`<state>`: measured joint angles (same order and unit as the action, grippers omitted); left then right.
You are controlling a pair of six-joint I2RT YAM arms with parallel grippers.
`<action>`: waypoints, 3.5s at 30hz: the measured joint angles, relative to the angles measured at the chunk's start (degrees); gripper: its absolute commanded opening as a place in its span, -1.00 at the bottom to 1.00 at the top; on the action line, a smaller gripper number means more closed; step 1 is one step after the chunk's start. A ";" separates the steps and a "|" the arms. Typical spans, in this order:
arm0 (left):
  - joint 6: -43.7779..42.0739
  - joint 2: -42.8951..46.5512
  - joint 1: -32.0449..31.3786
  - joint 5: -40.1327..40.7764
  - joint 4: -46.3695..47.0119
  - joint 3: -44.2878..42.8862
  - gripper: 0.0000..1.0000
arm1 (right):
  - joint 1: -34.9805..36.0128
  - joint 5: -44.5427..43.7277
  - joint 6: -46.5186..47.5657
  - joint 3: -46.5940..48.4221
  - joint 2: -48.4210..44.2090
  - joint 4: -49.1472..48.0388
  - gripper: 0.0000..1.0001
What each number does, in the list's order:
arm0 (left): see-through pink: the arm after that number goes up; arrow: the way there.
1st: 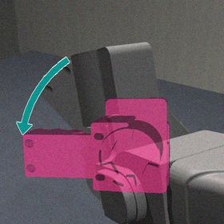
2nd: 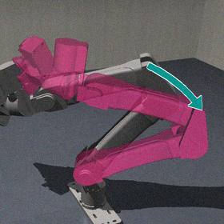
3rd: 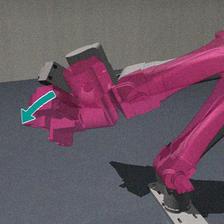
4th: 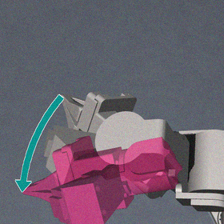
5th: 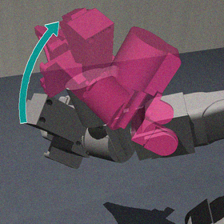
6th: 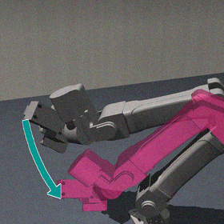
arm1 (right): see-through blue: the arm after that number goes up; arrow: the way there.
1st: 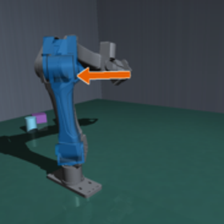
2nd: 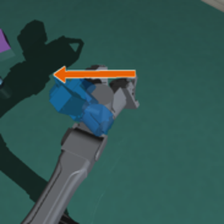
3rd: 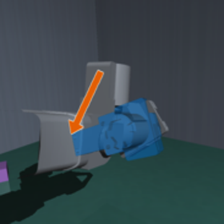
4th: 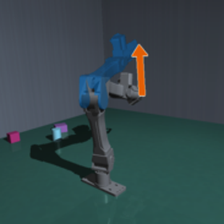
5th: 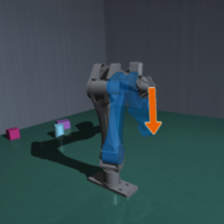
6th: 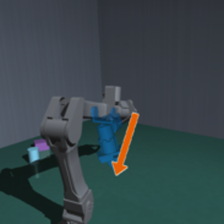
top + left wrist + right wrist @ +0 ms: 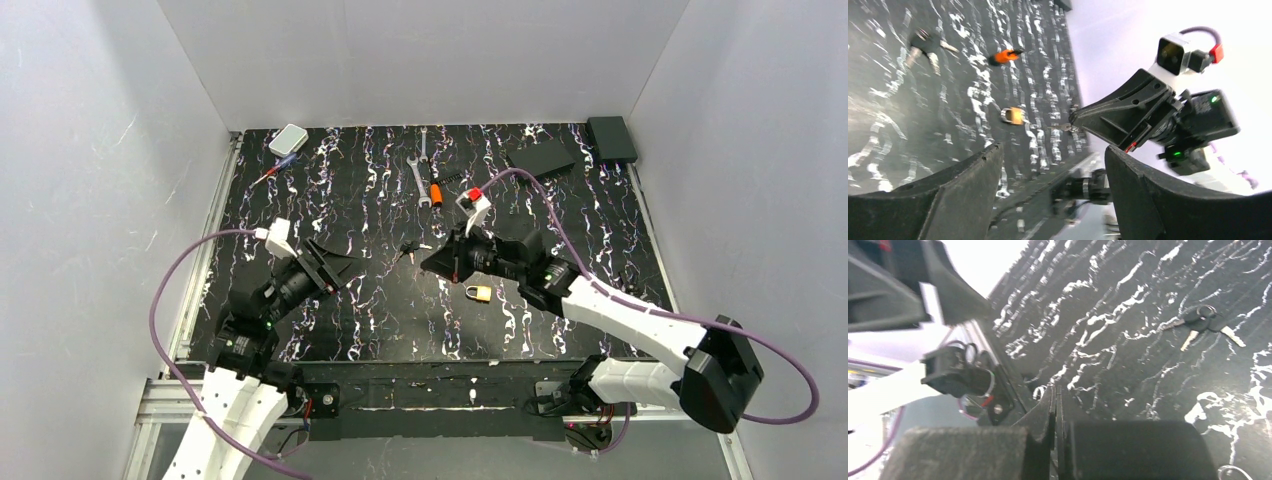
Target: Unlock with the key
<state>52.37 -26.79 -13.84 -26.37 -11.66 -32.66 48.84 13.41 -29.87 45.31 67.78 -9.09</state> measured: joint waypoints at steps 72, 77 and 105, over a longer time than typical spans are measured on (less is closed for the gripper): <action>61.26 -26.38 -37.88 28.45 16.79 0.85 -0.39 | 1.92 2.36 -5.90 -18.59 -10.99 -31.71 -0.97; 61.21 -26.38 -37.88 28.54 16.53 0.85 -0.47 | 1.92 2.47 -5.83 -19.86 -10.99 -32.47 -0.97; 59.25 -25.30 -38.17 30.95 15.70 0.85 -1.00 | 1.92 3.03 -5.98 -21.91 -12.03 -32.69 -0.58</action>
<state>111.62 -52.08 -52.01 4.59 4.04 -31.81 50.76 16.43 -35.85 23.40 55.75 -41.78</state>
